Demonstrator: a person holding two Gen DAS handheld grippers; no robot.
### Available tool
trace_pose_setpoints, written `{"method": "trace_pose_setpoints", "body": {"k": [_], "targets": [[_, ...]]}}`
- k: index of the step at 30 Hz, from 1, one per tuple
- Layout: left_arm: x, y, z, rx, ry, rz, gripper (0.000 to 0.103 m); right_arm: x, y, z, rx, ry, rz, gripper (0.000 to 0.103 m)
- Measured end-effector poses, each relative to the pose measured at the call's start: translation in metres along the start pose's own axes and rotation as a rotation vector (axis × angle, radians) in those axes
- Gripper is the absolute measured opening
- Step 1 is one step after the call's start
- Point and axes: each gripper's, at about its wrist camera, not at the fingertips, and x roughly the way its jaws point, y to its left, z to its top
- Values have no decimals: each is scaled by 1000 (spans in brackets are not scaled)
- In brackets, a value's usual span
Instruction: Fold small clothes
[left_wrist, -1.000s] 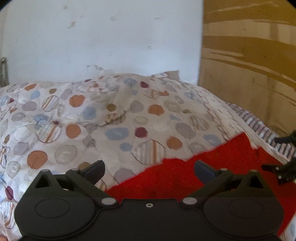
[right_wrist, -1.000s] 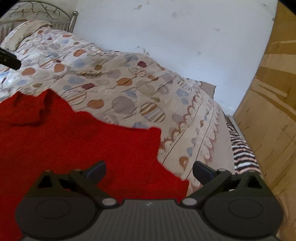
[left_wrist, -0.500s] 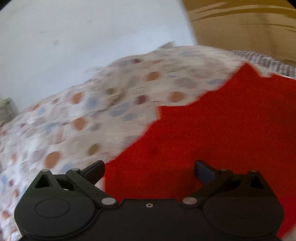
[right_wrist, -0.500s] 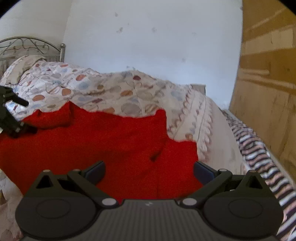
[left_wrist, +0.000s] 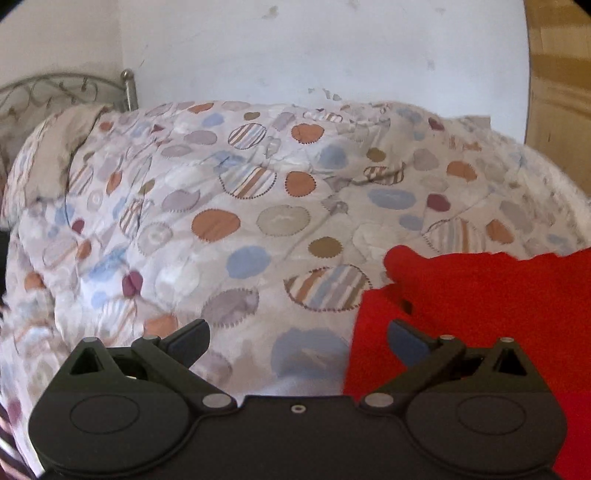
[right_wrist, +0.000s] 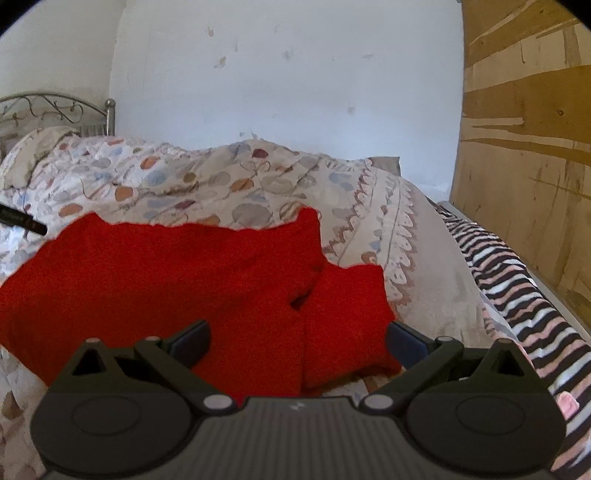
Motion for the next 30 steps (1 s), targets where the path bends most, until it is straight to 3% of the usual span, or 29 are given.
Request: {"method": "trace_pose_setpoints", "body": {"k": [4, 9, 12, 17, 23, 26, 27, 30], "targets": [[-28, 0, -21, -61, -1, -42, 102, 11, -7, 18, 44, -14, 35, 103], [-62, -2, -55, -126, 18, -69, 102, 54, -22, 43, 132, 68, 108, 103], [-77, -5, -75, -161, 43, -72, 102, 70, -29, 52, 195, 60, 118, 103], [-100, -7, -98, -198, 31, -69, 102, 75, -25, 53, 155, 58, 117, 95], [-111, -13, -109, -233, 57, -50, 102, 65, -15, 31, 114, 95, 150, 70], [-112, -16, -111, -244, 75, -63, 102, 60, -17, 19, 159, 114, 167, 42], [-113, -17, -112, -250, 81, -68, 102, 58, -19, 15, 180, 116, 174, 24], [-116, -19, -114, -267, 93, -82, 102, 48, -24, 10, 221, 95, 161, 9]]}}
